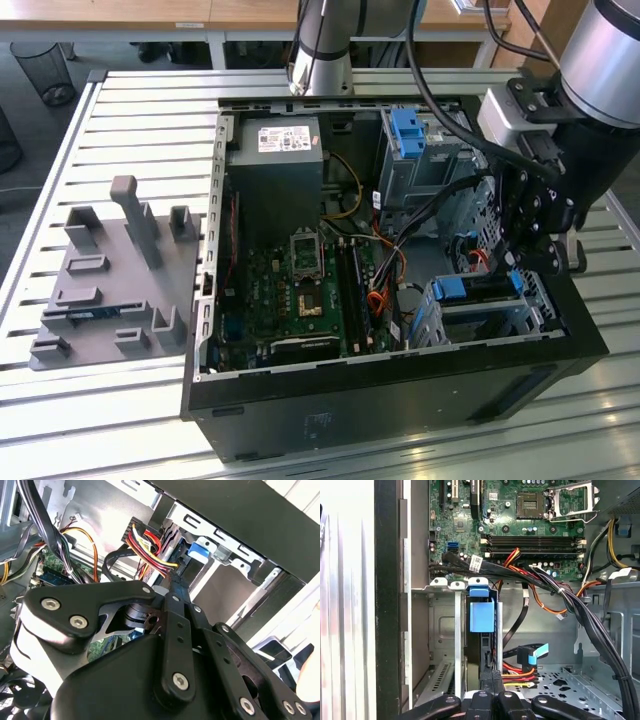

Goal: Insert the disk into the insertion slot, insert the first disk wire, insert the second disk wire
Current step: 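Insert the second disk wire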

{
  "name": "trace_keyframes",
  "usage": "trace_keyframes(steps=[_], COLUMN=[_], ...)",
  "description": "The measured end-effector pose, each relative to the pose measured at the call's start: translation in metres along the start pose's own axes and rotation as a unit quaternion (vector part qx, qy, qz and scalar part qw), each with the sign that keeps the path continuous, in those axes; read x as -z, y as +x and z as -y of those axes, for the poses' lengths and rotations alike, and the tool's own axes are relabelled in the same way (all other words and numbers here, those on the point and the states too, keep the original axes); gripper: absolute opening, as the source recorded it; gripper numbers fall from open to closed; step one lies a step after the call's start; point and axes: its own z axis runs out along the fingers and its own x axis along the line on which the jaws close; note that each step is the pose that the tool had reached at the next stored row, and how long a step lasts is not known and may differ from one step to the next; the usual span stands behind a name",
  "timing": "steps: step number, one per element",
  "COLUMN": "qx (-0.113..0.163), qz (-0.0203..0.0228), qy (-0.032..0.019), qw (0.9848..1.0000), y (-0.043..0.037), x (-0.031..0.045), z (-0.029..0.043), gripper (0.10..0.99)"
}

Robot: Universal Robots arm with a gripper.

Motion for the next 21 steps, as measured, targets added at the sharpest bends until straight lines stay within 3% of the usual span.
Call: trace_keyframes(steps=[8, 14, 21], qx=[0.0, 0.0, 0.0], qz=[0.0002, 0.0, 0.0017], qy=[-0.001, -0.001, -0.0014], qw=[1.0, 1.0, 1.0], y=[-0.0005, -0.0003, -0.0029], x=[0.0061, 0.0065, 0.0147], z=[-0.0007, -0.0221, -0.0267], gripper=[0.106, 0.106, 0.106])
